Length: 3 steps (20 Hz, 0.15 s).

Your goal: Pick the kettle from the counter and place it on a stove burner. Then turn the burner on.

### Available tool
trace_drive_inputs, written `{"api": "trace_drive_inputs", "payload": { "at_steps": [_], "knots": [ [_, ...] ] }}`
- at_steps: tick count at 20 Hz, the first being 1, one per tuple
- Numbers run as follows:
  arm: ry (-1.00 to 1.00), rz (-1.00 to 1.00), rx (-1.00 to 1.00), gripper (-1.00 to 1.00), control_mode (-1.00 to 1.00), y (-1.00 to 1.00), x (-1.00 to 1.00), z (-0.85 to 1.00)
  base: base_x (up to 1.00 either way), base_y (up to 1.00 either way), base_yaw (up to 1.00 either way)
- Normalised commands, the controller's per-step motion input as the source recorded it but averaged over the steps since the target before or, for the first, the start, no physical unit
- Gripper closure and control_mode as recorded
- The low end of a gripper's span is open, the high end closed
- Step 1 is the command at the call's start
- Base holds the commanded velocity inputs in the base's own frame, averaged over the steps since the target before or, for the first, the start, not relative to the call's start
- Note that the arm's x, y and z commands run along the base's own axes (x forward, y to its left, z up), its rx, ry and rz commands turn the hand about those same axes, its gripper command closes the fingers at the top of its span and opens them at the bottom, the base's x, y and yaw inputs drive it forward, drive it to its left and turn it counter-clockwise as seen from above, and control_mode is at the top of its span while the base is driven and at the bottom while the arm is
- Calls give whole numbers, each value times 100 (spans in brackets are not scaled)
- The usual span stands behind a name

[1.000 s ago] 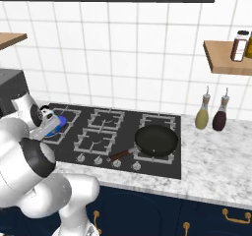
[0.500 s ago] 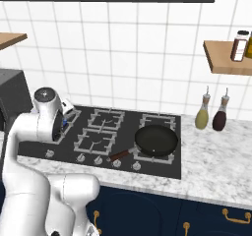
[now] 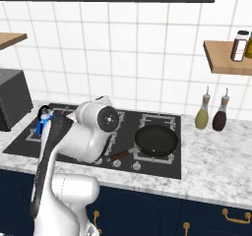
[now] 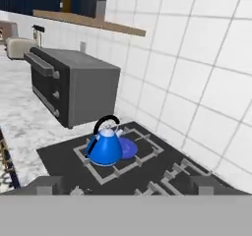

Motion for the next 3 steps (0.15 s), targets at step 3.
{"api": "trace_drive_inputs", "payload": {
  "at_steps": [3],
  "knots": [
    [-44, 0, 49, -100, -100, -100, -45, 72, 0, 0, 0]
  ]
}}
